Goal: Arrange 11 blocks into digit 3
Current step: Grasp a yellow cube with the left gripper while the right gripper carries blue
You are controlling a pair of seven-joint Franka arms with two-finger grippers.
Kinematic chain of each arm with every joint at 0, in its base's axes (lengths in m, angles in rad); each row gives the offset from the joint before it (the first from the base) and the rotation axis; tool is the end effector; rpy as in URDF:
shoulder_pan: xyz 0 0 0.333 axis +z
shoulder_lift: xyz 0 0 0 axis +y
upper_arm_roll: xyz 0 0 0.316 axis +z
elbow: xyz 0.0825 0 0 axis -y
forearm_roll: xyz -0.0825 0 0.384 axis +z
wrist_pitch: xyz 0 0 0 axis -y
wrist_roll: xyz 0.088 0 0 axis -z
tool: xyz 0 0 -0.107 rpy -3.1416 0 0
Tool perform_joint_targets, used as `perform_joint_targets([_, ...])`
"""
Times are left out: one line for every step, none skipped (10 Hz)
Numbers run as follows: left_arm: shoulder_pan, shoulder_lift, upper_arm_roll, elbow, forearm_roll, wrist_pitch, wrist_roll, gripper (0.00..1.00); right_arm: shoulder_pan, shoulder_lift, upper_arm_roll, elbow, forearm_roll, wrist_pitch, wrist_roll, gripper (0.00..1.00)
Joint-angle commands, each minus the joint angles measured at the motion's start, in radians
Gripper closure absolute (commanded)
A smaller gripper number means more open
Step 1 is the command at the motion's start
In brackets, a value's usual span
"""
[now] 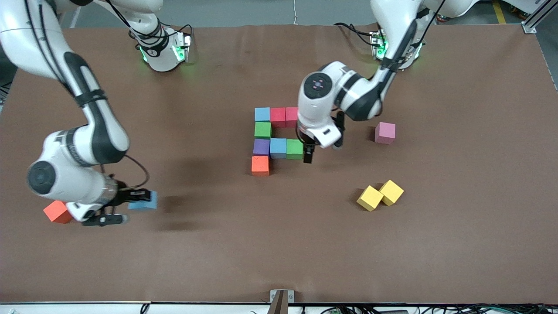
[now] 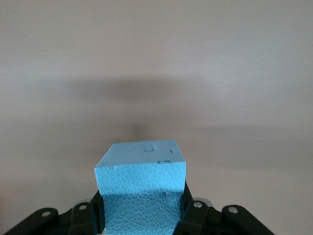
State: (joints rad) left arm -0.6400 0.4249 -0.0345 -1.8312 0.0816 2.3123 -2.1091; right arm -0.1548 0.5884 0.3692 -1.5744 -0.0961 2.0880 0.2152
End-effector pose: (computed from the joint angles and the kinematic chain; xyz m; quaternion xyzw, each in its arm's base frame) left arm 0.5088 -0.4027 0.3060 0.7692 0.6379 0.0285 0.0237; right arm 0.6812 0.1069 0.3125 -0.9980 0.0026 0.0296 0.0550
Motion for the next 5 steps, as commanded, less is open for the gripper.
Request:
perform_joint_targets([0.106,-0.011,-0.007,-0.007,0.017,-0.007,0.178,0.0,0.134,-0.004,-0.001,-0.012,-0.011,0.065,0.25,1.0])
perform_joint_targets([0.141,-0.003,-0.005,-0.006,0.032,-0.001,0.267,0.0,0.208,0.001,-0.001,-0.012,-0.014,0.105,0.35,1.0])
perform_joint_targets([0.185,0.011,-0.008,-0.006,0.065,0.005,0.344,0.0,0.284,0.005,-0.006,-0.012,-0.025,0.145,0.456,1.0])
perform_joint_targets([0.213,0.023,-0.008,-0.008,0.084,0.021,0.419,0.0,0.363,0.024,-0.019,-0.012,-0.037,0.185,0.534,1.0])
perform_joint_targets([0.238,0.047,-0.008,-0.008,0.087,0.057,0.476,0.0,0.423,0.04,-0.044,-0.01,-0.056,0.214,0.594,1.0])
